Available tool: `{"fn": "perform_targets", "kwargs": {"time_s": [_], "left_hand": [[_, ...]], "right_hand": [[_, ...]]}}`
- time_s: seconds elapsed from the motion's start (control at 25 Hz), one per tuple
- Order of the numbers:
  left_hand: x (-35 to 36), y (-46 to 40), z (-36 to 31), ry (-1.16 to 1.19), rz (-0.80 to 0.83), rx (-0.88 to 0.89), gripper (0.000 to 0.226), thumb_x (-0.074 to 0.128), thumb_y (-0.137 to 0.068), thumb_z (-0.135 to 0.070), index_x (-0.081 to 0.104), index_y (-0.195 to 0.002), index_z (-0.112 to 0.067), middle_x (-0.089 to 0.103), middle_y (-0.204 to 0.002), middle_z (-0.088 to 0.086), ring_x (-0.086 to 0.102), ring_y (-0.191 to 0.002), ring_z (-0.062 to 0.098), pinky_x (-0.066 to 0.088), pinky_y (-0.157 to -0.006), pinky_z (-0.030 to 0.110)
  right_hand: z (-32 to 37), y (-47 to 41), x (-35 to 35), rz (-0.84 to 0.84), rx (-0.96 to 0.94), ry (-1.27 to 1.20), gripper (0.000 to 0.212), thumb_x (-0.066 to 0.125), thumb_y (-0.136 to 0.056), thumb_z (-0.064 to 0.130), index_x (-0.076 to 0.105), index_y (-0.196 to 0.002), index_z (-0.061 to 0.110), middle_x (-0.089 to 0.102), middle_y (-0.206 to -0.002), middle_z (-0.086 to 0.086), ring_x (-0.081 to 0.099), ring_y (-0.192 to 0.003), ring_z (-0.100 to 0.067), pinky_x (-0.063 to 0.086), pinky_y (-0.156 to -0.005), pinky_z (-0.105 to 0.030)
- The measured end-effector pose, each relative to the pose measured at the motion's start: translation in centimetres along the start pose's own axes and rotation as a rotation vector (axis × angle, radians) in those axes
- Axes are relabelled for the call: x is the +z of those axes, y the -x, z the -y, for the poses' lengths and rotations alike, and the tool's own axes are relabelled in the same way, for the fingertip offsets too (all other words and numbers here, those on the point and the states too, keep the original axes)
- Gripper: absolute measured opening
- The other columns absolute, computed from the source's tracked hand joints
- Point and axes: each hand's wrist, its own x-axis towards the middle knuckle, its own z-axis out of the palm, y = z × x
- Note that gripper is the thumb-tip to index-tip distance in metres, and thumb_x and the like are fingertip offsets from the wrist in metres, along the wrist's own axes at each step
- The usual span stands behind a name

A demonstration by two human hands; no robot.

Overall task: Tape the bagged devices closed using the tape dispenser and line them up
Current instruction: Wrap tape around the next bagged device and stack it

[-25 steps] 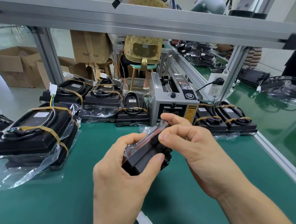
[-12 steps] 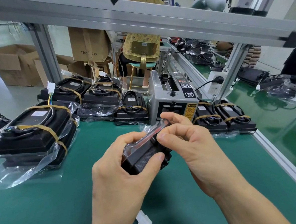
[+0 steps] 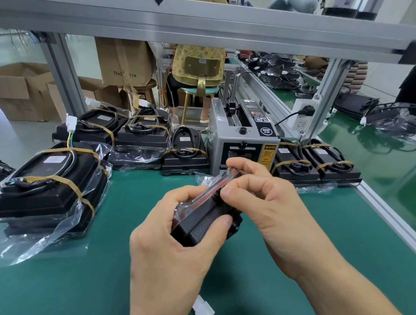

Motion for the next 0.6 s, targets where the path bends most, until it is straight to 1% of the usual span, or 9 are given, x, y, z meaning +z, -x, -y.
{"fn": "perform_targets", "kwargs": {"time_s": [0.12, 0.2, 0.32, 0.36, 0.4, 0.44, 0.48, 0.52, 0.6], "left_hand": [[0.0, 0.0, 0.0, -0.004, 0.002, -0.002, 0.041, 0.071, -0.055, -0.051, 0.064, -0.095, -0.043, 0.069, -0.086, -0.021, 0.066, -0.073, 0.003, 0.056, -0.066, 0.021], [0.0, 0.0, -0.1, -0.004, 0.007, -0.010, 0.042, 0.071, -0.054, -0.051, 0.064, -0.095, -0.043, 0.069, -0.086, -0.020, 0.066, -0.073, 0.003, 0.058, -0.065, 0.026], [0.1, 0.1, -0.2, 0.000, 0.015, -0.012, 0.042, 0.072, -0.054, -0.050, 0.065, -0.095, -0.041, 0.070, -0.087, -0.018, 0.067, -0.073, 0.005, 0.058, -0.069, 0.030], [0.1, 0.1, -0.2, 0.008, 0.015, -0.016, 0.042, 0.072, -0.054, -0.050, 0.065, -0.094, -0.040, 0.070, -0.087, -0.017, 0.067, -0.073, 0.006, 0.059, -0.070, 0.031], [0.2, 0.1, -0.3, 0.014, 0.014, -0.018, 0.042, 0.072, -0.054, -0.050, 0.065, -0.094, -0.040, 0.070, -0.086, -0.017, 0.067, -0.073, 0.005, 0.059, -0.069, 0.030], [0.2, 0.1, -0.3, 0.013, 0.011, -0.016, 0.042, 0.072, -0.053, -0.050, 0.066, -0.094, -0.040, 0.070, -0.086, -0.017, 0.067, -0.072, 0.005, 0.059, -0.067, 0.029], [0.2, 0.1, -0.3, 0.012, 0.008, -0.017, 0.042, 0.073, -0.053, -0.050, 0.066, -0.094, -0.039, 0.070, -0.085, -0.017, 0.067, -0.071, 0.005, 0.059, -0.066, 0.028], [0.1, 0.1, -0.3, 0.018, 0.006, -0.023, 0.042, 0.073, -0.053, -0.049, 0.066, -0.093, -0.038, 0.070, -0.085, -0.017, 0.067, -0.071, 0.006, 0.059, -0.067, 0.030], [0.1, 0.1, -0.3, 0.039, 0.004, -0.038, 0.042, 0.074, -0.053, -0.047, 0.067, -0.093, -0.037, 0.070, -0.085, -0.015, 0.068, -0.071, 0.008, 0.059, -0.071, 0.037]], "right_hand": [[0.0, -0.1, -0.1, 0.014, 0.014, -0.015, 0.021, 0.069, -0.078, 0.007, 0.070, -0.058, 0.015, 0.055, -0.128, 0.011, 0.051, -0.108, 0.017, 0.039, -0.099, -0.026], [-0.1, -0.1, -0.2, 0.003, 0.004, 0.009, 0.022, 0.069, -0.078, 0.007, 0.070, -0.058, 0.016, 0.056, -0.126, 0.012, 0.051, -0.108, 0.017, 0.039, -0.099, -0.026], [-0.5, -0.1, -0.1, -0.033, -0.035, 0.056, 0.023, 0.070, -0.077, 0.005, 0.068, -0.058, 0.019, 0.057, -0.119, 0.016, 0.054, -0.105, 0.014, 0.041, -0.090, -0.021], [-0.7, -0.1, 0.0, -0.049, -0.049, 0.055, 0.020, 0.072, -0.075, 0.004, 0.068, -0.062, 0.020, 0.060, -0.115, 0.016, 0.057, -0.102, 0.010, 0.042, -0.085, -0.019], [-0.9, -0.1, 0.0, -0.064, -0.058, 0.029, 0.017, 0.073, -0.071, 0.005, 0.067, -0.072, 0.021, 0.063, -0.109, 0.015, 0.060, -0.097, 0.006, 0.045, -0.081, -0.018], [-1.0, -0.1, 0.0, -0.077, -0.062, 0.000, 0.024, 0.070, -0.066, 0.006, 0.065, -0.084, 0.022, 0.066, -0.104, 0.013, 0.061, -0.093, 0.002, 0.047, -0.077, -0.017], [-1.1, -0.1, 0.0, -0.085, -0.063, -0.043, 0.036, 0.065, -0.062, 0.007, 0.062, -0.094, 0.023, 0.067, -0.101, 0.010, 0.062, -0.091, -0.001, 0.049, -0.075, -0.017], [-1.1, -0.1, 0.0, -0.088, -0.060, -0.092, 0.044, 0.062, -0.060, 0.007, 0.059, -0.100, 0.025, 0.067, -0.102, 0.009, 0.062, -0.092, -0.003, 0.049, -0.075, -0.016], [-1.2, -0.1, 0.3, -0.086, -0.050, -0.155, 0.048, 0.067, -0.063, 0.007, 0.057, -0.105, 0.028, 0.065, -0.107, 0.011, 0.060, -0.099, -0.001, 0.048, -0.081, -0.015]]}}
